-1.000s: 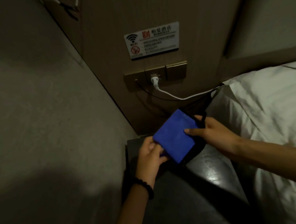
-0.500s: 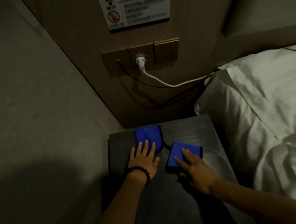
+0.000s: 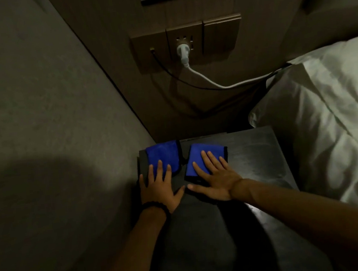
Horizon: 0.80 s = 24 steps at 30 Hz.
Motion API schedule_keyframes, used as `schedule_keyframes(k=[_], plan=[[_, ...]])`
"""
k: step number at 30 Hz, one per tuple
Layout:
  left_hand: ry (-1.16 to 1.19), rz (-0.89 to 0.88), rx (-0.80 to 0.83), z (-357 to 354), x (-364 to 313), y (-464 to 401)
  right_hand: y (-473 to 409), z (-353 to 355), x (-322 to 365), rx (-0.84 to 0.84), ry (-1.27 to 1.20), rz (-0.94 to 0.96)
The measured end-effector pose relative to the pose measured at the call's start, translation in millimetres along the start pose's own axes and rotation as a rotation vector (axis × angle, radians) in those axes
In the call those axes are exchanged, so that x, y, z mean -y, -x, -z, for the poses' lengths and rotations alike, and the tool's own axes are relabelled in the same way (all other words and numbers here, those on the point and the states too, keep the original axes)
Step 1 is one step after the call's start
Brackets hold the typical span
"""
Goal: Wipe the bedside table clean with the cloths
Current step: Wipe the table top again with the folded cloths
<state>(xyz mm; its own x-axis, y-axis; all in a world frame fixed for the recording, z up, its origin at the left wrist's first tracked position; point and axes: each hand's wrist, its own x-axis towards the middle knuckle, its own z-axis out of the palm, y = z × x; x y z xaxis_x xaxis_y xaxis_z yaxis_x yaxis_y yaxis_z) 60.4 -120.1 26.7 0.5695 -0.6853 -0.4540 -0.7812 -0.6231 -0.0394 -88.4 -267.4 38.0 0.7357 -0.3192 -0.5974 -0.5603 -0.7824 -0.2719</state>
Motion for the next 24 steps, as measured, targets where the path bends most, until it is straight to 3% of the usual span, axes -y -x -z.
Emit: schedule_keyframes(k=[9,19,24], plan=[[0.078,0.028,0.009,-6,13,5,-33,12,17,-0.045,0.085,0.083],[0.154,0.007,-0.013,10,13,1,-44,9,15,-0.347,0.202,0.149],[0.240,-0.012,0.035,14,14,-6,-50,-8,7,-0.330,0.262,0.138]])
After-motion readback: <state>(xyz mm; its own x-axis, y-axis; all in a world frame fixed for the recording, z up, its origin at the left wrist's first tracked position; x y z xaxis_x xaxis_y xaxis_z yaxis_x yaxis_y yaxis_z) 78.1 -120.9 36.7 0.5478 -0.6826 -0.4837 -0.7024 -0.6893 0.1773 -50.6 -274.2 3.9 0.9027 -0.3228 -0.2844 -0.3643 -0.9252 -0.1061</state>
